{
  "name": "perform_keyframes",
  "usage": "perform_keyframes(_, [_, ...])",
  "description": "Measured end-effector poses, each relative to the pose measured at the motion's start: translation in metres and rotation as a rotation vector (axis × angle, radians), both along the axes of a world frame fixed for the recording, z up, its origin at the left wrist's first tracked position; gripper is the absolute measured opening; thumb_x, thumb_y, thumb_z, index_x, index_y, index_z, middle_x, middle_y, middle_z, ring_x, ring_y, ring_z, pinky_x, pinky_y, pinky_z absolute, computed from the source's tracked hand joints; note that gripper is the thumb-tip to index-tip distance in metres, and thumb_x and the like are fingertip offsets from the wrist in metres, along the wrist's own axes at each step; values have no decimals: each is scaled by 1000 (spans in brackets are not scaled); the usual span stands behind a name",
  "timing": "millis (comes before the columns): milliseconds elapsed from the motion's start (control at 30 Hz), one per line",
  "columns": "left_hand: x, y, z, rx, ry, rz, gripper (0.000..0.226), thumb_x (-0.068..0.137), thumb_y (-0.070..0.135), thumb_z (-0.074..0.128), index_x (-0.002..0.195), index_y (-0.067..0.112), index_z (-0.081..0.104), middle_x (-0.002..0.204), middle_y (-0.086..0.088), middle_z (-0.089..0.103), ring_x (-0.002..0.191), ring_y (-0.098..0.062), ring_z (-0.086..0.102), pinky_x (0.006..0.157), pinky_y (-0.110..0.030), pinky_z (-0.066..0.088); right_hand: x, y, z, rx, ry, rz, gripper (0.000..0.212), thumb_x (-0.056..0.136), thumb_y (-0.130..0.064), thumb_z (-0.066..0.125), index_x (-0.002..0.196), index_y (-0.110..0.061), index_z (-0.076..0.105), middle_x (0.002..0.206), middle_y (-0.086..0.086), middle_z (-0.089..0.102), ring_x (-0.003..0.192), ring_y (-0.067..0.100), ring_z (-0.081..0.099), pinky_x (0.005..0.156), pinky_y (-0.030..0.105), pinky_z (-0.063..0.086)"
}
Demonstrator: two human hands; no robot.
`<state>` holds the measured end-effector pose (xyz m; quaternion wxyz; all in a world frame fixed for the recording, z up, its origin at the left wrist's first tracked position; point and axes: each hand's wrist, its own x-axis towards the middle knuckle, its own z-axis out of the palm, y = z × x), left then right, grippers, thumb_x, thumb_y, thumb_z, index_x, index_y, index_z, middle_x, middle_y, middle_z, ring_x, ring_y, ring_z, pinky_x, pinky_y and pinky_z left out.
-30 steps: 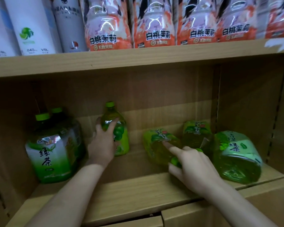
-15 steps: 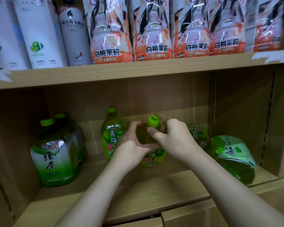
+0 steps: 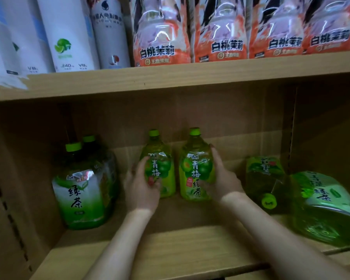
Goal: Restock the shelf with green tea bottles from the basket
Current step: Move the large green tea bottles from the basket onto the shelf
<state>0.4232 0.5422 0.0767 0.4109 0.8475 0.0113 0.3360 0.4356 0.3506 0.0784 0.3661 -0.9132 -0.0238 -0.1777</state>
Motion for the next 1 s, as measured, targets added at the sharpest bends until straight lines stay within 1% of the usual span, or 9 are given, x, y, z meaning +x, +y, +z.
perform_keyframes(33, [0,0,-3,-54,49,-97,66,82,5,69,139,27,42,129,-2,49,116,-12,43,89,-13,33,3,1,-1,18,-14,9,101,81,-32,70,144,-50,-8,125,13,61,112,35,59,96,41,47])
perform_keyframes(100, [3,0,-10,-80,92,-199,67,84,5,67,141,29,40,124,2,53,105,-3,41,76,-6,29,8,4,-3,74,-44,34,100,81,-28,70,144,-51,-5,126,15,58,116,36,56,99,42,45])
perform_keyframes(233, [7,4,-14,-94,62,-175,66,85,6,66,141,30,40,120,6,50,106,-4,41,74,-5,26,19,16,-7,120,-110,38,100,78,-25,73,146,-45,2,122,11,64,113,31,60,97,43,48])
perform_keyframes(433, [9,17,-15,22,109,-7,74,80,12,68,140,41,35,138,-5,46,115,-26,54,85,-27,41,27,36,0,-27,-41,50,100,84,-26,68,148,-37,-8,115,16,65,106,33,62,89,37,49])
perform_keyframes(533, [6,19,-15,70,135,-8,82,79,10,66,142,46,28,146,-4,38,121,-26,51,92,-30,43,29,32,8,-15,69,170,106,83,-29,68,146,-36,-18,128,14,60,115,32,58,97,35,45])
perform_keyframes(633, [0,17,-11,152,187,41,83,81,16,64,144,50,21,152,-4,29,126,-28,48,92,-32,44,20,29,15,117,189,289,107,86,-23,66,147,-30,-21,142,4,48,127,23,49,99,23,35])
perform_keyframes(733, [-3,14,-13,216,230,48,78,83,21,63,143,50,22,154,-6,25,127,-29,46,95,-33,45,4,35,11,55,45,192,96,86,-12,63,150,-31,-6,147,9,40,127,29,48,102,30,39])
perform_keyframes(833, [0,13,-15,264,273,33,76,81,22,63,142,50,27,156,-5,17,131,-28,42,99,-32,43,-13,46,14,-147,-57,53,81,85,-9,55,146,-46,15,154,12,15,124,38,49,100,40,45])
perform_keyframes(1000, [7,9,-22,320,288,8,81,82,19,61,144,50,21,158,-6,9,135,-33,32,108,-32,34,-10,52,5,-287,32,26,79,88,-20,53,146,-48,8,156,11,-5,122,41,49,99,42,44])
